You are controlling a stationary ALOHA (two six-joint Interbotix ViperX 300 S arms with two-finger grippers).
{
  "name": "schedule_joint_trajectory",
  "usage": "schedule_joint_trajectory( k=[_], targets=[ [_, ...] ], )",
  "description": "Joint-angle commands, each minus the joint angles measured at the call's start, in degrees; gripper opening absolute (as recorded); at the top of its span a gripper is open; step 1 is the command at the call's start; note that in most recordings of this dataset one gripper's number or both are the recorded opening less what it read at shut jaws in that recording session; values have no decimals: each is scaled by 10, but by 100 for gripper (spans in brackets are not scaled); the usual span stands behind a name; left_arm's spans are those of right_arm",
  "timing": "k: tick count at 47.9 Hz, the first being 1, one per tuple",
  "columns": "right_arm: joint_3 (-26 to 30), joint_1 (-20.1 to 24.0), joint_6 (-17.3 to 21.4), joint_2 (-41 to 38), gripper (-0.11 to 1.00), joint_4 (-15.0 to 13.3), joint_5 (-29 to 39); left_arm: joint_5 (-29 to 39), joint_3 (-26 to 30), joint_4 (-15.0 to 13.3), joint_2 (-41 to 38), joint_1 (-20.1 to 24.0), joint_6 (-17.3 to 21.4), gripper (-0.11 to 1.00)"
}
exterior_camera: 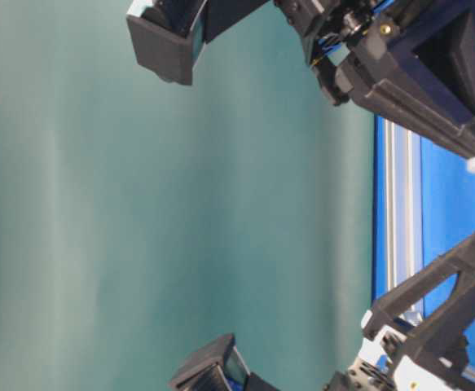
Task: Insert the wire through the string loop located in the center.
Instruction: 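Move the open left gripper to the plug emerging past the loop, then close the left gripper on the plug and open the right gripper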
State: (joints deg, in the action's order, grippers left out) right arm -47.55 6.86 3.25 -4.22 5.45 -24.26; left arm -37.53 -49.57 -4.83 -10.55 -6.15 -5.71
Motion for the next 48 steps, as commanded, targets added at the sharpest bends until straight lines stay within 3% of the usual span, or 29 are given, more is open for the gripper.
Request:
schedule_joint_trajectory(
  k=[1, 48],
  targets=[
    [5, 1, -1, 7, -2, -1, -4, -3, 10, -1, 6, 0, 1, 91],
    [5, 1, -1, 7, -2, -1, -3, 9, 10, -1, 8, 1, 0, 87]
  ],
)
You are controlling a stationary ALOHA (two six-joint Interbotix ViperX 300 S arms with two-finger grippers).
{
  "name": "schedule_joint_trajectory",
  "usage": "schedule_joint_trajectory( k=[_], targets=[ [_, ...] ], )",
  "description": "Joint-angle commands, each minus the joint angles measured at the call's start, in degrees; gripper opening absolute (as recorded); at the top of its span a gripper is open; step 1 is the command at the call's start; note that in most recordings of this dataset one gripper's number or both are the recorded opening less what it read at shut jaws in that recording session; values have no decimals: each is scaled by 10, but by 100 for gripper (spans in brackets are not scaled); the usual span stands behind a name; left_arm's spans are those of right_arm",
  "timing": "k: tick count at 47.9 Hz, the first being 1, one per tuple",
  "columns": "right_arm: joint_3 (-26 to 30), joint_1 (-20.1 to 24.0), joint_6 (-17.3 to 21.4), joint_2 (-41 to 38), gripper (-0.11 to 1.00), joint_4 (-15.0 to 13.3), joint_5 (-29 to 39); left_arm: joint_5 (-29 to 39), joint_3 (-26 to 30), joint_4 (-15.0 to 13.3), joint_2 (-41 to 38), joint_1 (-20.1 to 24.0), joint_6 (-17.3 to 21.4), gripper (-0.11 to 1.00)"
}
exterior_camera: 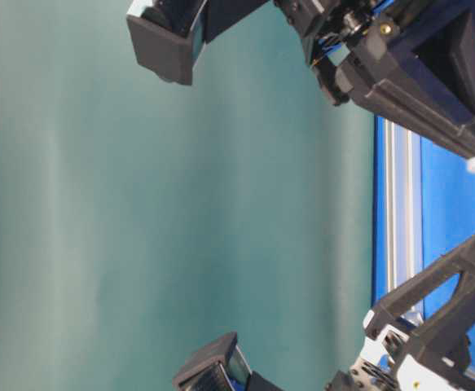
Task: Insert the wire through the string loop located in the center.
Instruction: 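Close the left gripper on the plug and open the right gripper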
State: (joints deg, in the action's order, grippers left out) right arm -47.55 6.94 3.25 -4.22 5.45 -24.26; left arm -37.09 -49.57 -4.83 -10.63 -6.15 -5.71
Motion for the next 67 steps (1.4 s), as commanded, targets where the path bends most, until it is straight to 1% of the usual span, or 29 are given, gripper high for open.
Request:
schedule_joint_trajectory(
  k=[1, 4, 5, 6, 7, 12, 15, 16, 22, 43, 45, 48, 51, 53, 57, 62, 64, 67],
  targets=[
    [5, 0, -1, 7, -2, -1, -3, 7, 10, -1, 8, 1, 0, 84],
    [4, 1, -1, 7, -2, -1, -3, 13, 11, -1, 8, 1, -1, 74],
    [5, 0, -1, 7, -2, -1, -3, 13, 11, 0, 8, 2, -1, 67],
    [5, 0, -1, 7, -2, -1, -3, 13, 11, -1, 8, 2, 0, 63],
    [5, 1, -1, 7, -2, -1, -3, 13, 11, -1, 8, 3, -1, 55],
    [4, 2, -1, 7, -2, -1, -2, 14, 11, -1, 9, 3, -1, 24],
    [4, 4, -1, 7, -2, -2, -1, 15, 10, -1, 9, 3, -1, 10],
    [5, 4, -1, 7, -2, -3, -1, 15, 10, -1, 9, 3, 0, 8],
    [5, 8, -2, 7, -2, -9, 4, 15, 11, 0, 8, 4, 0, 9],
    [6, 8, 0, 7, -2, -7, 3, 15, 11, -1, 9, 3, 0, 9],
    [6, 7, 0, 7, 0, -7, 3, 15, 11, -1, 8, 3, 0, 9],
    [6, 7, 2, 7, 7, -6, 3, 15, 11, 0, 9, 3, 0, 9],
    [5, 7, 2, 7, 21, -5, 3, 15, 11, -1, 8, 3, 0, 9],
    [5, 7, 2, 7, 32, -3, 5, 15, 11, -1, 9, 3, 0, 9],
    [4, 7, 2, 8, 58, -1, 6, 15, 10, 0, 9, 4, 1, 9],
    [5, 7, 2, 8, 87, -2, 7, 15, 9, -1, 9, 4, 1, 9],
    [5, 7, 2, 7, 93, -1, 7, 16, 9, 0, 9, 4, 2, 9],
    [5, 7, 2, 7, 92, -1, 7, 16, 9, -1, 9, 3, 2, 9]
  ],
)
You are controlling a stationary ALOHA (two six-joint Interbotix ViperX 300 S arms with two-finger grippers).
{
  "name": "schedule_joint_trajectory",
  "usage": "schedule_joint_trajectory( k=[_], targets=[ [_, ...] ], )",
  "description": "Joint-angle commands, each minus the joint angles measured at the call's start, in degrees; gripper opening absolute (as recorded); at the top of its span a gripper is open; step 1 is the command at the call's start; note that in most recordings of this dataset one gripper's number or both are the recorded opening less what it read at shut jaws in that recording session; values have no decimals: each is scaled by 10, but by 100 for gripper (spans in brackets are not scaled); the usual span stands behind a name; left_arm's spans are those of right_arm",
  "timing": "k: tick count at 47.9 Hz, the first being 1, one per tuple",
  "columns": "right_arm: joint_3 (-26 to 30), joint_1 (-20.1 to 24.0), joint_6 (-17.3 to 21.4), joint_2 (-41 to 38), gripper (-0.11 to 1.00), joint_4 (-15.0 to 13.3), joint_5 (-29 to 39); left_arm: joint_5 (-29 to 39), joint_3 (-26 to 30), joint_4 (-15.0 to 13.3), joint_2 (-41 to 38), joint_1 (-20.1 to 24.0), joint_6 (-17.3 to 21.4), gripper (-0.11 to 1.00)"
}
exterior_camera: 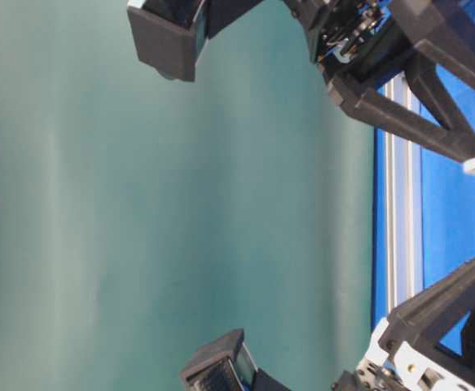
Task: Insert the wire through the string loop located in the center.
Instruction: 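Close the left gripper on the plug and open the right gripper, then pull the cable leftward through the loop with the left gripper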
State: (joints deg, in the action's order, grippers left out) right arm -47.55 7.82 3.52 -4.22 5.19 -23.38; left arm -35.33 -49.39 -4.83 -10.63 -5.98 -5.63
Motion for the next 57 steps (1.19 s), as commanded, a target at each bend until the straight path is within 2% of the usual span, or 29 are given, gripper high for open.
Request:
schedule_joint_trajectory(
  k=[1, 15, 33, 57],
  targets=[
    [5, -2, -1, 7, 92, 2, -2, -3, 7, 0, 10, 1, 1, 9],
    [3, -3, -1, 9, 93, 2, -2, -3, -11, -1, 23, 1, 1, 9],
    [-1, -3, -3, 11, 93, 0, -2, -3, -113, 0, 101, -1, -3, 9],
    [-2, -3, -3, 12, 93, 0, -2, 4, -245, 0, 221, -15, -60, 9]
  ],
)
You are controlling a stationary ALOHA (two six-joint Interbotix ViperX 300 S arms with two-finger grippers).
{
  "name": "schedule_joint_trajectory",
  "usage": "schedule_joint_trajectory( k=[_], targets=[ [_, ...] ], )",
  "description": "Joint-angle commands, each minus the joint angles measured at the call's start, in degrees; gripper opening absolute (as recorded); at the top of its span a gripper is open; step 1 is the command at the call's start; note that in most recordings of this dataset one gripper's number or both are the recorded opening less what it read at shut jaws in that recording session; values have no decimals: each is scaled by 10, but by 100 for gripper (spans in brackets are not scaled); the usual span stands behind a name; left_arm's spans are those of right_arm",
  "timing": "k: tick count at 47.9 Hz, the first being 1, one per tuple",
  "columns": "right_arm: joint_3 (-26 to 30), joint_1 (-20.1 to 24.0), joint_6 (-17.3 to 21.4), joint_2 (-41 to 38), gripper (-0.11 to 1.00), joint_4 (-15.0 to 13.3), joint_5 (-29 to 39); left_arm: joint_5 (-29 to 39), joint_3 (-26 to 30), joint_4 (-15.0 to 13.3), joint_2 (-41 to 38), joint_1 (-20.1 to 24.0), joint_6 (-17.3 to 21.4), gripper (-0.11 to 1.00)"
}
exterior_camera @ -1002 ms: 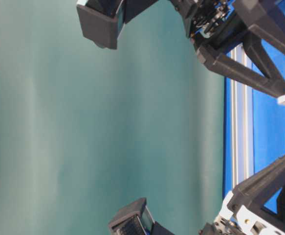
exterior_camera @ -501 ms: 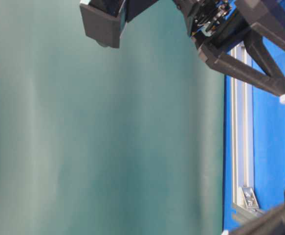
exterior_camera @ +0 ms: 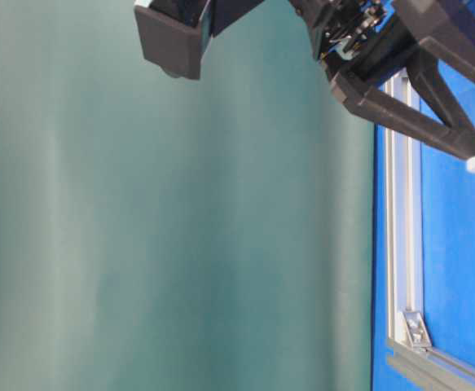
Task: Insert the wire through the string loop located in the center.
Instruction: 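Pull the cable leftward through the loop with the left gripper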
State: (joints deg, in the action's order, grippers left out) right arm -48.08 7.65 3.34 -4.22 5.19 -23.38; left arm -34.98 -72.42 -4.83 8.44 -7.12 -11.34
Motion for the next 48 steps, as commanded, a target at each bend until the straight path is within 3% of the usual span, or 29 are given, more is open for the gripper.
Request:
schedule_joint_trajectory(
  k=[1, 14, 26, 41, 44, 48],
  targets=[
    [4, -1, -1, 12, 93, -1, -2, 2, -20, 0, 36, -4, -3, 9],
    [4, -1, -1, 12, 93, -2, -4, 32, -57, 2, 112, -6, 4, 9],
    [4, 0, -1, 12, 93, -2, -4, 65, -49, 6, 112, -7, 34, 9],
    [4, 0, -2, 12, 93, -2, -4, 66, -47, 6, 114, -7, 39, 9],
    [4, -1, -2, 12, 93, -2, -5, 66, -47, 6, 114, -6, 36, 21],
    [4, -1, -2, 12, 93, -2, -4, 66, -47, 5, 113, -5, 35, 45]
  ],
)
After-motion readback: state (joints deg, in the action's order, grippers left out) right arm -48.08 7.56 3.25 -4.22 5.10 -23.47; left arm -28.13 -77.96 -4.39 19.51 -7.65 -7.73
